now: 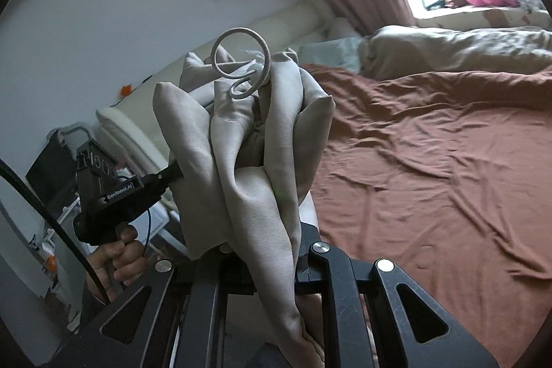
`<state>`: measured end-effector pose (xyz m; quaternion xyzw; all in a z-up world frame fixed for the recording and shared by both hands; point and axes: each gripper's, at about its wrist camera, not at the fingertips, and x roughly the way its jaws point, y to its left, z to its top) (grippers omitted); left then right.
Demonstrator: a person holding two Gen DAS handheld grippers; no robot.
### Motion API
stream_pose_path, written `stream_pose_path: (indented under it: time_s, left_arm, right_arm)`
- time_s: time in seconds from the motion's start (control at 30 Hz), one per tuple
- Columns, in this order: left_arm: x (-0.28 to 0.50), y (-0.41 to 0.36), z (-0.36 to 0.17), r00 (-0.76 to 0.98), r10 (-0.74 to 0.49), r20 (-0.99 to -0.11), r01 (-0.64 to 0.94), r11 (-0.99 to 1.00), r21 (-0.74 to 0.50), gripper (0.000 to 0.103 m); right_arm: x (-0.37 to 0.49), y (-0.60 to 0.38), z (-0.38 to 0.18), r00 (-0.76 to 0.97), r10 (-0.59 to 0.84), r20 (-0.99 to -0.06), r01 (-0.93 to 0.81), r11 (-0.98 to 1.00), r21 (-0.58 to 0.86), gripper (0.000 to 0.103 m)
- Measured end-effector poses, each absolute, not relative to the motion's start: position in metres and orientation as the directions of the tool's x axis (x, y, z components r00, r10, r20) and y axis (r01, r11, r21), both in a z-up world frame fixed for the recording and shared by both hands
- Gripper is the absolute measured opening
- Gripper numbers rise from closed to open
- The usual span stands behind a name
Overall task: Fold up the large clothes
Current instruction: 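Lift the folded jacket with both tools and carry it toward the black clothes stack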
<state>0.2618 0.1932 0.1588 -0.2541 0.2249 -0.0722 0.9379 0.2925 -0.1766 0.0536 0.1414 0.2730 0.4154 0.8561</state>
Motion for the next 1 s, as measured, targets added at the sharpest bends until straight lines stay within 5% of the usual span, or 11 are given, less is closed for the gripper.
stream_pose_path:
  time_s: [0.43, 1.0]
  left_arm:
    - [0.216, 0.357, 0.18, 0.921, -0.033, -0.387, -0.179, 0.849, -0.497, 0.009]
    - [0.222, 0.468, 0.211, 0.86, 0.226, -0.458, -0.397, 0.86, -0.321, 0.009]
  right_arm:
    - [0.335, -0.028, 0.055, 0.328, 0.885, -0.331, -0.752, 0.457, 0.475, 0.009]
    - [0.389, 0.152, 0.03, 0.119, 0.926, -0.358, -0.81, 0.3, 0.505, 0.009]
